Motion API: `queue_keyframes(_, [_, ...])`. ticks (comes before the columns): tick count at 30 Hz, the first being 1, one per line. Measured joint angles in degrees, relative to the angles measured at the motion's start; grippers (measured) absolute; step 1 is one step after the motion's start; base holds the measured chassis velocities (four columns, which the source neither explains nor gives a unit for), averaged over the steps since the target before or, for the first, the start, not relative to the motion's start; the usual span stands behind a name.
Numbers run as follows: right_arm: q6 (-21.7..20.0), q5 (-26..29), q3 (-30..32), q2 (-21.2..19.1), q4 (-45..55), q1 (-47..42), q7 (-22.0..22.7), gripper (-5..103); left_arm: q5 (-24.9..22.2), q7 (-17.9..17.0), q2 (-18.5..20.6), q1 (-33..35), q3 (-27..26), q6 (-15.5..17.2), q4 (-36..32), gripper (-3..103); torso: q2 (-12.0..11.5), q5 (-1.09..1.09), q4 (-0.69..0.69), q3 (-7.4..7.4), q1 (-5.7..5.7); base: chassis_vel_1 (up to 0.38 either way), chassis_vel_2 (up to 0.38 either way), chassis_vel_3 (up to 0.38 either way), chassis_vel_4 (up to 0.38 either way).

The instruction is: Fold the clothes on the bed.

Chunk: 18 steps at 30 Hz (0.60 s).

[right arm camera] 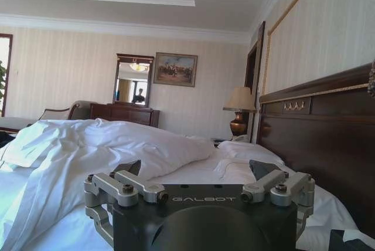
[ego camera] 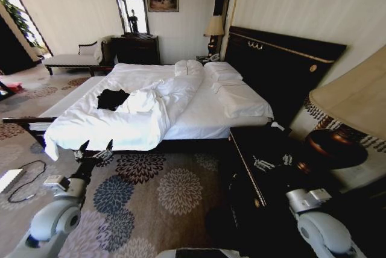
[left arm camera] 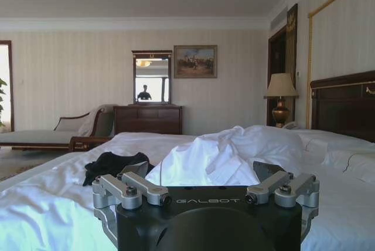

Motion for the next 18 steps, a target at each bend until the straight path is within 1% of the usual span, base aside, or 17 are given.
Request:
queue_keyframes(9, [0.1,-0.4,0.0,0.2,-0.3,-0.3,-0.2,100,-0.6,-0.7,-0.1,-1.4,-0.2,0.8,0.8,100,0.0,-0.02,0.0,0.0,0.0,-0.081,0.093,0.088,-0.098])
queue_keyframes(18, [0.1,-0.6,-0.1,0.6,-0.3,-0.4,0.1,100,-0.8,-1.0,-0.3,-1.1,-0.2,1.3,0.1,100,0.0,0.0,-0.01,0.0,0.0,-0.124,0.106,0.101,-0.106])
